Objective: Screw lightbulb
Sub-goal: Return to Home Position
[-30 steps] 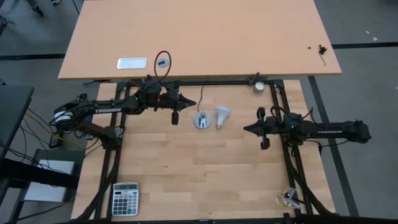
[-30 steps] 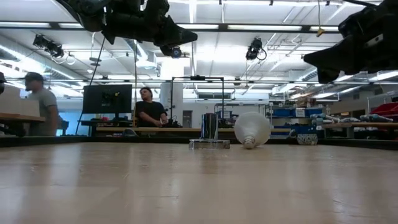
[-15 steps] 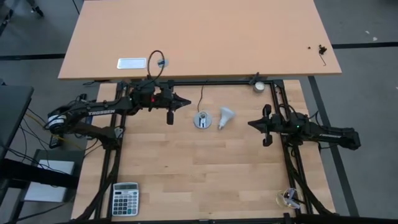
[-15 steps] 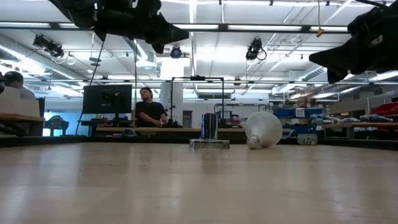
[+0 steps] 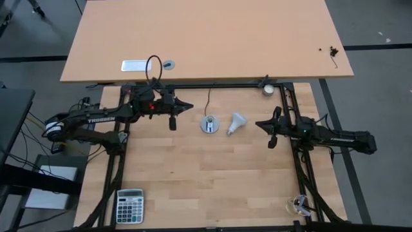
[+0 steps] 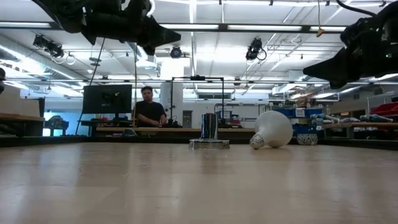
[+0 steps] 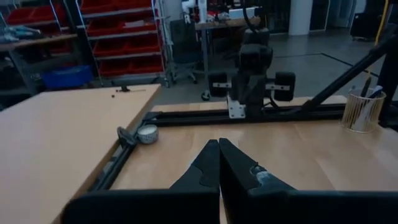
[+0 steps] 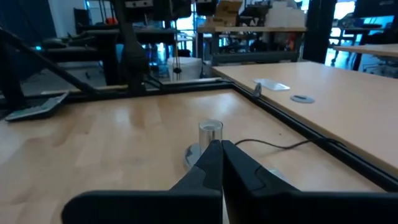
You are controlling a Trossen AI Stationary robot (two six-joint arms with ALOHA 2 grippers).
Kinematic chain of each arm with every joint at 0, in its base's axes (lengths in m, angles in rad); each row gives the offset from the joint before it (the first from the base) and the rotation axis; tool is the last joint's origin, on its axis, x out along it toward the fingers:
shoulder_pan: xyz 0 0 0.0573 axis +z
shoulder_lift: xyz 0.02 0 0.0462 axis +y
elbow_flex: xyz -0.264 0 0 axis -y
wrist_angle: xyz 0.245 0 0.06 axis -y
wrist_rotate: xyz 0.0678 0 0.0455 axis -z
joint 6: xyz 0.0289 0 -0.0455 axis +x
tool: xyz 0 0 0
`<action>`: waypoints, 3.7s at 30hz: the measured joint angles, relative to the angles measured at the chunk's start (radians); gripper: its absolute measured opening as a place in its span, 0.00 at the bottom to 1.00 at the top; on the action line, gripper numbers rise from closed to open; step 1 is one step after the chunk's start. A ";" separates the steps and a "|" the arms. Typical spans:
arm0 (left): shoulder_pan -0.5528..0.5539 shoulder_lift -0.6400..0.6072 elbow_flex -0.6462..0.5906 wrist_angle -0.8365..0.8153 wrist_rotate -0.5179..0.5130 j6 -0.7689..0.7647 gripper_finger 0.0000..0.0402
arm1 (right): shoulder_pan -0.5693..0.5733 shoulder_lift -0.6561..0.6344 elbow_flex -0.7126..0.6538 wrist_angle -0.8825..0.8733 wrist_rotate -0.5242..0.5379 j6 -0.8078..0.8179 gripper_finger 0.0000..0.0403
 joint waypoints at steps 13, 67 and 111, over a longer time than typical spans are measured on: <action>-0.002 -0.136 -0.004 -0.146 -0.032 0.032 0.00 | -0.022 0.031 0.000 0.003 0.007 -0.019 0.02; -0.206 -1.147 -0.619 -0.330 -0.352 -0.082 0.00 | -0.155 0.024 0.002 -0.030 -0.124 0.029 0.02; -0.205 -1.143 -0.644 -0.381 -0.330 -0.081 0.00 | -0.178 0.084 0.004 -0.018 -0.124 0.000 0.06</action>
